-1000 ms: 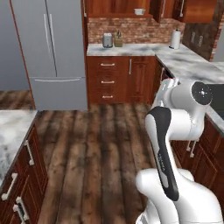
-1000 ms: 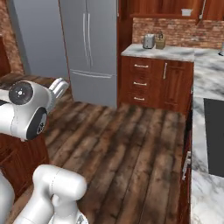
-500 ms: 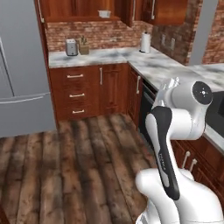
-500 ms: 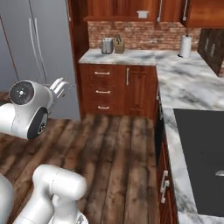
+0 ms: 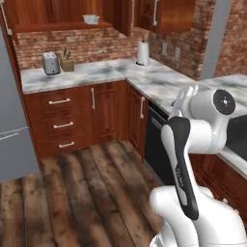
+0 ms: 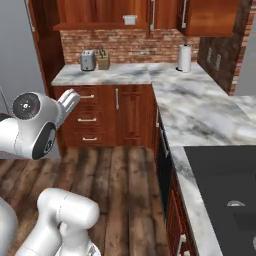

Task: Retrieve the tupperware and aluminum foil from the cabinet and place them on the dining counter near the plate with tomato and eggplant to prepare for storing leftovers.

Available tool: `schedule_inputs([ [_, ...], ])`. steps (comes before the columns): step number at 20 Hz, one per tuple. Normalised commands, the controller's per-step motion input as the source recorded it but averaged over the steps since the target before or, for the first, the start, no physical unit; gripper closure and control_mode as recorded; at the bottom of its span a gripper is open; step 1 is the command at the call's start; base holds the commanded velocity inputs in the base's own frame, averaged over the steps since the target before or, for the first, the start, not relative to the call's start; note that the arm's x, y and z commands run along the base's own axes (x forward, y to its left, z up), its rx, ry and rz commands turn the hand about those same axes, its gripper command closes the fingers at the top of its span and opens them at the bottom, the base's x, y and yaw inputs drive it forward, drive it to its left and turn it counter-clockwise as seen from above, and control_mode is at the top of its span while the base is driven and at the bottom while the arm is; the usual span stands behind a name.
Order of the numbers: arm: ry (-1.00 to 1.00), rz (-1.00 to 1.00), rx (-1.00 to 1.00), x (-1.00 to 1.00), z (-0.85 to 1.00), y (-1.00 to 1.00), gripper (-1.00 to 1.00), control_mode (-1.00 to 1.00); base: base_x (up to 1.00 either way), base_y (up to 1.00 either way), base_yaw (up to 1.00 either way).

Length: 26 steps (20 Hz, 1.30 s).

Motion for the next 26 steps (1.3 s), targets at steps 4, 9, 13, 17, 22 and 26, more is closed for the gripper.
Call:
schedule_inputs([
  [4,0.00,0.00,0.00,0.00,0.00,0.00,-1.00,1.00,1.00,0.07,-0.15],
  [9,0.00,0.00,0.00,0.00,0.00,0.00,-1.00,1.00,1.00,0.10,-0.06],
  [13,0.00,0.00,0.00,0.00,0.00,0.00,-1.00,1.00,1.00,0.10,-0.06],
  [17,0.00,0.00,0.00,0.00,0.00,0.00,-1.00,1.00,1.00,0.07,-0.06],
  [22,0.00,0.00,0.00,0.00,0.00,0.00,-1.00,1.00,1.00,0.02,-0.05],
  [26,0.00,0.00,0.00,0.00,0.00,0.00,-1.00,1.00,1.00,0.00,-0.03],
])
